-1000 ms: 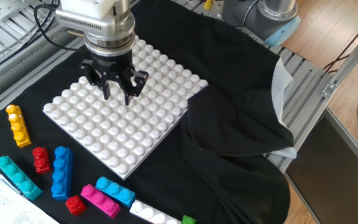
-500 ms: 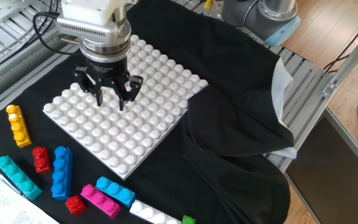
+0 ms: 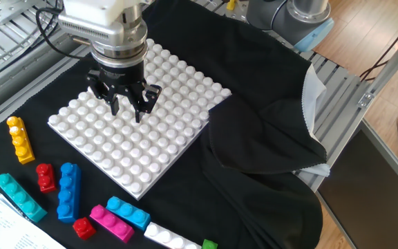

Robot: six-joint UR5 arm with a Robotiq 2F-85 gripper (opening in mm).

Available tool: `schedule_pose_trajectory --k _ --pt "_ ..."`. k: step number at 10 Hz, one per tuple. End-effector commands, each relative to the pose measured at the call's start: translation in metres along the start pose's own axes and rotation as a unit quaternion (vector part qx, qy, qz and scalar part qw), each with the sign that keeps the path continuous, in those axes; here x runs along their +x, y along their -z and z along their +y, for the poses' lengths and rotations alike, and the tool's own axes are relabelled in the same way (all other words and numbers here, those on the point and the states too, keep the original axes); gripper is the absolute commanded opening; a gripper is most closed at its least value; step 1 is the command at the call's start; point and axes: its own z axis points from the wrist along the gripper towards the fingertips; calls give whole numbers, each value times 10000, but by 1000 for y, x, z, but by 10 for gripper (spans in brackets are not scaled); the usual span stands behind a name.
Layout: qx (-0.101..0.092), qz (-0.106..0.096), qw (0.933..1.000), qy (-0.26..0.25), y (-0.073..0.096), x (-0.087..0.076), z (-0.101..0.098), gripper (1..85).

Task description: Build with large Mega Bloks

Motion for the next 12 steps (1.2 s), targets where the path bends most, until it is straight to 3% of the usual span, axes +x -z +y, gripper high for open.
schedule_pose_trajectory --k 1,2,3,6,8,10,11,12 --pt "342 196 9871 1549 -6 -2 -50 497" --pt "370 217 9767 2104 -7 -8 -69 500" --pt "352 221 9704 2378 -6 -14 -83 503" --pt "142 127 9633 2679 -17 -28 -110 533" --pt "220 71 9546 2971 -30 -32 -127 547" --pt "424 9 9411 3355 -46 -45 -149 550" --pt "367 -51 9413 3357 -54 -48 -151 550" --pt "296 -49 9483 3160 -56 -46 -147 570"
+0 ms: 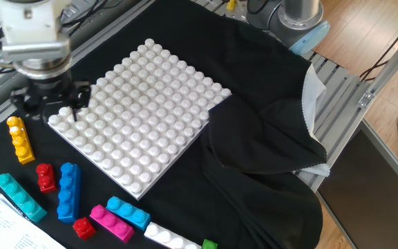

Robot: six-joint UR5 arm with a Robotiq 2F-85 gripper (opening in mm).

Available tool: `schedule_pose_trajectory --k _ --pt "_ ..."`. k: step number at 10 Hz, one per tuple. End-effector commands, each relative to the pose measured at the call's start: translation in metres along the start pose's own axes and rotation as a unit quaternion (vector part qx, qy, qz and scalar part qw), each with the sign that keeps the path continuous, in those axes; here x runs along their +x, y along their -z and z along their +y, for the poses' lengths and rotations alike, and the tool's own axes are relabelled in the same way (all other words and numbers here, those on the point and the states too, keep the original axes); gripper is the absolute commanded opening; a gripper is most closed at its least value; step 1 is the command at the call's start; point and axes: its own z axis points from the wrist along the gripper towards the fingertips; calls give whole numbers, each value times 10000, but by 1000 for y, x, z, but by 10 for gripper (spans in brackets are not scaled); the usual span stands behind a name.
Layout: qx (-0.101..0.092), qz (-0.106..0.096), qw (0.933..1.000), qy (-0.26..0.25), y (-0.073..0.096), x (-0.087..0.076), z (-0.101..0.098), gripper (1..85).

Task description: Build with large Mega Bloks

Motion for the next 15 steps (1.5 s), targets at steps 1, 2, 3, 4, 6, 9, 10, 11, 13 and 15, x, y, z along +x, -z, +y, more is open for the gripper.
schedule_pose_trajectory --k 1,2,3,4,6,9,10,11,13,15 --pt "-257 -120 9987 -427 -14 -1 1 567" --pt "-572 -129 9922 -1102 -12 -4 17 567" --pt "-409 23 9857 -1635 -13 4 9 567" --pt "-279 46 9819 -1871 -8 1 13 540" --pt "69 187 9957 -908 -17 10 -29 547" --pt "34 157 9991 -381 -27 14 -56 583" --pt "29 152 9993 -329 -28 15 -59 583" --pt "28 153 9995 -260 -27 17 -64 583" --pt "-54 160 9998 -37 -25 28 -77 593" --pt "-27 152 9997 171 -30 39 -97 593"
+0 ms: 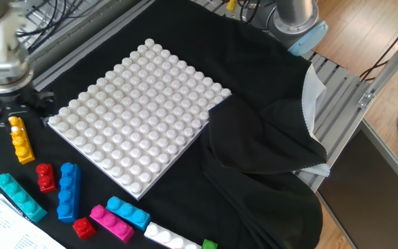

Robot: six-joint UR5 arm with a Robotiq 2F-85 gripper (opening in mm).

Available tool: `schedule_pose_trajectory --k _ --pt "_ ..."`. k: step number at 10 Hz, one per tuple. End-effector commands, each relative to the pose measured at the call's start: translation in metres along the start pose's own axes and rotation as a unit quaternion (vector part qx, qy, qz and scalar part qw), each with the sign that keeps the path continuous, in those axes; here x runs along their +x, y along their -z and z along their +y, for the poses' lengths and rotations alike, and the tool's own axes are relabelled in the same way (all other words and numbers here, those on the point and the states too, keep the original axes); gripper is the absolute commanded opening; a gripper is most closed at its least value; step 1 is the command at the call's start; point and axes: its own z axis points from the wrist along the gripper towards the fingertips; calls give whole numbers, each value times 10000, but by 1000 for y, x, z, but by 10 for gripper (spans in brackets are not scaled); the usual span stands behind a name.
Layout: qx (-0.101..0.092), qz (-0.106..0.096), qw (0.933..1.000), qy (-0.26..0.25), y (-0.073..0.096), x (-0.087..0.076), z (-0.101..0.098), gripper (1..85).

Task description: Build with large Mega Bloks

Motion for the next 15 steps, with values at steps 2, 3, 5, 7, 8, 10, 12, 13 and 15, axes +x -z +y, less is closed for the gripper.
schedule_pose_trajectory --k 2,3,5,7,8,10,12,13,15 --pt "154 -69 9986 498 -17 10 -39 597" --pt "157 -94 9982 571 -29 9 -42 597" --pt "71 -42 9973 724 -49 10 -40 597" --pt "106 85 9971 745 -65 20 -42 567" --pt "91 58 9973 733 -72 21 -41 567" --pt "137 -2 9975 698 -78 22 -43 567" --pt "211 -44 9975 675 -87 21 -46 567" --pt "215 -98 9974 682 -93 18 -45 573" --pt "257 -180 9970 703 -97 15 -46 573"
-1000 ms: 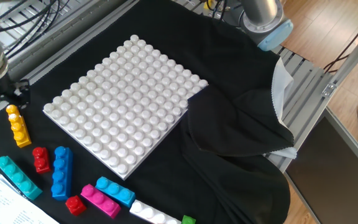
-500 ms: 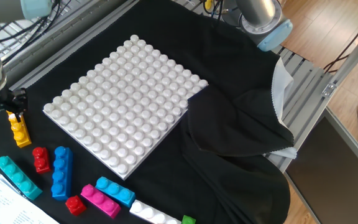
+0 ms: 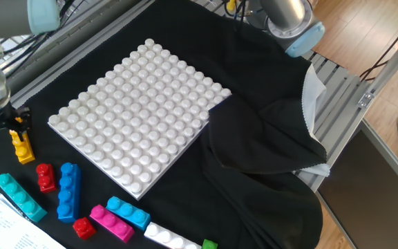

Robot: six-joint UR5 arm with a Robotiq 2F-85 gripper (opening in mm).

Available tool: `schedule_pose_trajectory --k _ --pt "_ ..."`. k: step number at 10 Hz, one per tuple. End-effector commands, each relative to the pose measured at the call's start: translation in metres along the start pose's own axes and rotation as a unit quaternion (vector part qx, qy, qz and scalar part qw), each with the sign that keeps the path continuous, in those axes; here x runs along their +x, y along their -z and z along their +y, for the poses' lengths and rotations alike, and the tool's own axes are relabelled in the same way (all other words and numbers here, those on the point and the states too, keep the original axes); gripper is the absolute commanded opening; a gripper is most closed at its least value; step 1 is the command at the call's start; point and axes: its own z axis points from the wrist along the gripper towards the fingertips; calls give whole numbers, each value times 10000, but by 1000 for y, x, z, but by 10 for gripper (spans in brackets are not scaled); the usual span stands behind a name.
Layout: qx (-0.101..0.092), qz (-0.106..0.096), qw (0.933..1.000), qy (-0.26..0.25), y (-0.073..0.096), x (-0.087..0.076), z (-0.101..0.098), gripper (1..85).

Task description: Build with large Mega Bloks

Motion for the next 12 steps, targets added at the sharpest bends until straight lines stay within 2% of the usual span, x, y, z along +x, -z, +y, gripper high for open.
schedule_pose_trajectory --k 1,4,5,6,7,8,9,10,12 --pt "77 -148 9999 -28 -12 -5 -2 573" --pt "62 -216 9997 -66 -22 -10 1 573" --pt "-48 -215 9997 -105 -19 -10 5 573" --pt "-249 -413 9984 -294 -18 -21 15 593" --pt "-244 -264 9981 -495 -18 -13 15 593" --pt "-25 -123 9989 -445 -19 -5 4 553" --pt "-136 -310 9984 -443 -29 -12 8 553" --pt "-155 -384 9983 -421 -45 -13 7 587" --pt "-160 -489 9981 -343 -65 -12 7 593"
